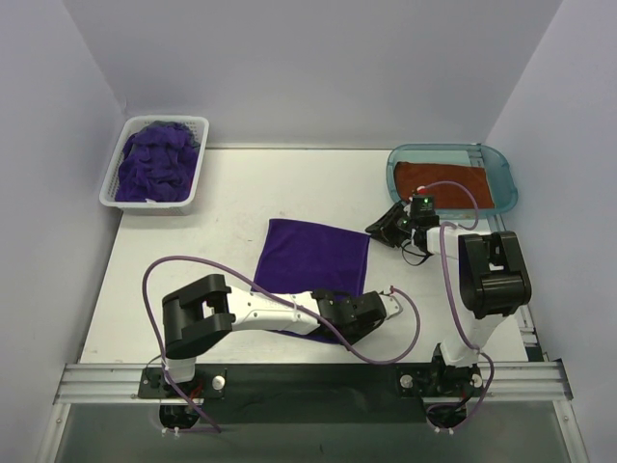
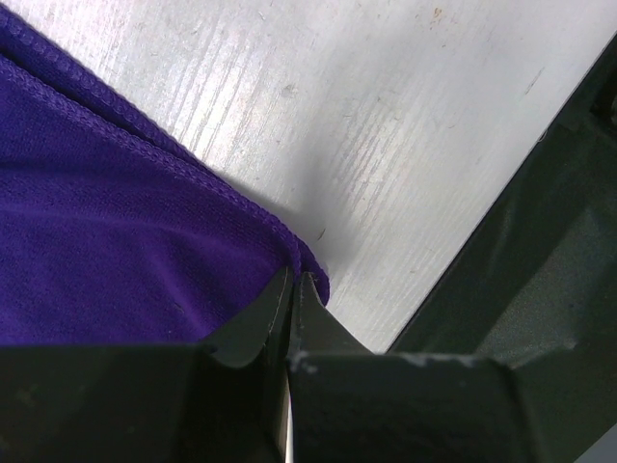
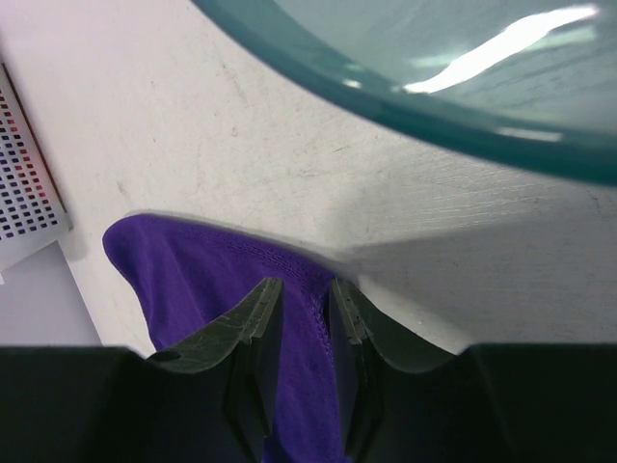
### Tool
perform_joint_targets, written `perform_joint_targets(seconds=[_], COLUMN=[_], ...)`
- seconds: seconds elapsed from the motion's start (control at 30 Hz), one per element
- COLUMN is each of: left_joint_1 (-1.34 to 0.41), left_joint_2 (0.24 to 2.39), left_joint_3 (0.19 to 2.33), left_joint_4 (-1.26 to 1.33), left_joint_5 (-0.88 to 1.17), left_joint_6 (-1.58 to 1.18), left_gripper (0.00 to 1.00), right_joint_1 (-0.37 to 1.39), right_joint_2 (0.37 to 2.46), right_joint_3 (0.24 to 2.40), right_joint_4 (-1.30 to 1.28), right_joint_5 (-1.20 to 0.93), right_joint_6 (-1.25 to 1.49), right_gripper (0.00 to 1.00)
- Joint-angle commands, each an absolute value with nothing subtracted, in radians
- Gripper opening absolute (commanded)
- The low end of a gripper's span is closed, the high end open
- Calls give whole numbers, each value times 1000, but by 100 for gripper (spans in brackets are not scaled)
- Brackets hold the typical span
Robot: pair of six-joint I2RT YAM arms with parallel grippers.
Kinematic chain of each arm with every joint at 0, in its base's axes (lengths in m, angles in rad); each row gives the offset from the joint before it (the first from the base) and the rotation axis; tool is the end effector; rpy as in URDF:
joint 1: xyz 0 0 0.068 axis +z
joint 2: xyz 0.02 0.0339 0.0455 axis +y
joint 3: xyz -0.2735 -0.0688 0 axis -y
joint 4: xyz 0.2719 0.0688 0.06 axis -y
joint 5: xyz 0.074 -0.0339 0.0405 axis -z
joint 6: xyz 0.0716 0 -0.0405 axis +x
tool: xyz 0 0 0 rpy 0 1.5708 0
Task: Fold and stack the towels
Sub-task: Fold the towel
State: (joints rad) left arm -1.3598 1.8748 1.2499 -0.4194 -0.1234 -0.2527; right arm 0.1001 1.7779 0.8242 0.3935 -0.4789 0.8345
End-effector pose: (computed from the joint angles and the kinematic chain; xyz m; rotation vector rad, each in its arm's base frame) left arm 0.0988 -0.4190 0.1386 1.3615 2.2873 -0.4038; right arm 0.3937 0.0727 0.1210 0.5189 2.1868 1.0405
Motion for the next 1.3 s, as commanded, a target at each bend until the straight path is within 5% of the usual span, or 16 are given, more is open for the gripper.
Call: perform_joint_targets(seconds=[0.0, 1.27], left_joint_1=[-1356, -1356], left_joint_2=[1815, 1805], left_joint_3=[1247, 1244], left_joint_4=[-423, -422], left_joint_5=[-129, -120], left_joint_6=[-262, -270], left_gripper=[3, 3], right_joint_1=[110, 169], right_joint_2=[1798, 1796], right_joint_3=[796, 842], right_joint_4=[298, 244], right_joint_5=[-508, -439], right_joint_6=[879, 865], right_gripper=[27, 27])
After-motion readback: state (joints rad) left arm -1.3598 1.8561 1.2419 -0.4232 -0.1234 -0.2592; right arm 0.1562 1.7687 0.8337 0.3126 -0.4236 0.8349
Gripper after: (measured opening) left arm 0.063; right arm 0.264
